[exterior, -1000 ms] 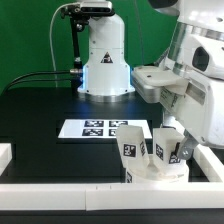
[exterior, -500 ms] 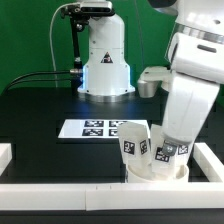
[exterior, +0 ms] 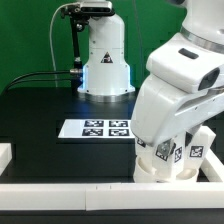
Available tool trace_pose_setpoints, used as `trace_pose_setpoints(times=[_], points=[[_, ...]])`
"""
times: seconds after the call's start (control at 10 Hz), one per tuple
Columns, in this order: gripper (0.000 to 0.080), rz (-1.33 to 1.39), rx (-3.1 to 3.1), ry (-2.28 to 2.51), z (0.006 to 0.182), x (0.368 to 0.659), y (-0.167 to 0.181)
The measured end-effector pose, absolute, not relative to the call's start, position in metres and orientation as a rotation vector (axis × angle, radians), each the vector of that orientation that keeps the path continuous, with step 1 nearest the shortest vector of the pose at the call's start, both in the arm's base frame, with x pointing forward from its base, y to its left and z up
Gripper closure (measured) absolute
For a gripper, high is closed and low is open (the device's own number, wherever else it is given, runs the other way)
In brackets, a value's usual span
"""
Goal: Assemble stool
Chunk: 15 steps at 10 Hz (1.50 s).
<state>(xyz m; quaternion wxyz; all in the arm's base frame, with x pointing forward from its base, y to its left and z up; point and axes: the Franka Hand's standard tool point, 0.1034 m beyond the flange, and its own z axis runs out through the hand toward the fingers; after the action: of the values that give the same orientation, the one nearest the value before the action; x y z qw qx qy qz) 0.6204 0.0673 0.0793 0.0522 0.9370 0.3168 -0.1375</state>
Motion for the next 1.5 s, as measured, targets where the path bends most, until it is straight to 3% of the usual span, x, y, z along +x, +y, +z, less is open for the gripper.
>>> trace_pose_setpoints(times=[0.3, 0.6, 1.1, 1.5], points=[[0.0463, -0.379, 2.935, 0.601, 0.0788, 0.6200, 0.0673], [0.0463, -0.391, 3.191, -0.052, 0.0783, 0.6176, 0.0664], [0.0463, -0.400, 3.106, -0.562, 0.0777, 0.6174, 0.0653], [0.0463, -0.297, 2.945, -1.237, 0.0755, 0.6173, 0.0691]])
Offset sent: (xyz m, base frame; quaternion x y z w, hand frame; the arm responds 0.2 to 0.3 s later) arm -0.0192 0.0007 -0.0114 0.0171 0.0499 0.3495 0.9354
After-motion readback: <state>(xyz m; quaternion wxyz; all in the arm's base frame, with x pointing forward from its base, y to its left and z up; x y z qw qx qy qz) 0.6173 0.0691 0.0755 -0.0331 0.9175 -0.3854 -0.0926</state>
